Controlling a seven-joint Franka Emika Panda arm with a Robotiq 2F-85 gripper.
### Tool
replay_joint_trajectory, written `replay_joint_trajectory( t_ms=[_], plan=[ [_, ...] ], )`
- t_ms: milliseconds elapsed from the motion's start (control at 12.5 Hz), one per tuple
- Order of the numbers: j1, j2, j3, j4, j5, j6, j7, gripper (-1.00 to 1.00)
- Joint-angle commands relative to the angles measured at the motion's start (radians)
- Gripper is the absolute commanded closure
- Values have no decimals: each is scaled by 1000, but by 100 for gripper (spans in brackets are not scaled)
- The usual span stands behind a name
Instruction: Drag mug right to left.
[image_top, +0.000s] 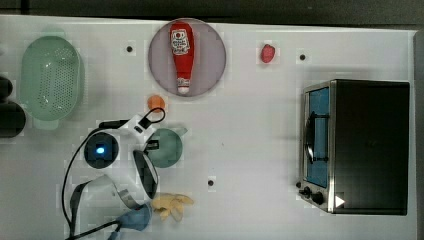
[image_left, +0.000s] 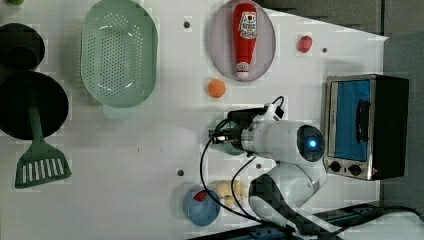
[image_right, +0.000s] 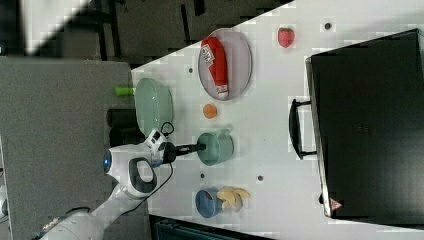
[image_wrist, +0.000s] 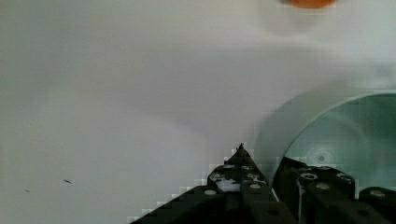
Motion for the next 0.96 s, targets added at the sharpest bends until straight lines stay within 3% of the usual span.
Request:
replay_joint_trajectory(
  t_ms=[80,960],
  plan=[
    [59,33,-2,85,5,-51,137,65],
    [202,153,-2,302,5,-130,349,65]
  ],
)
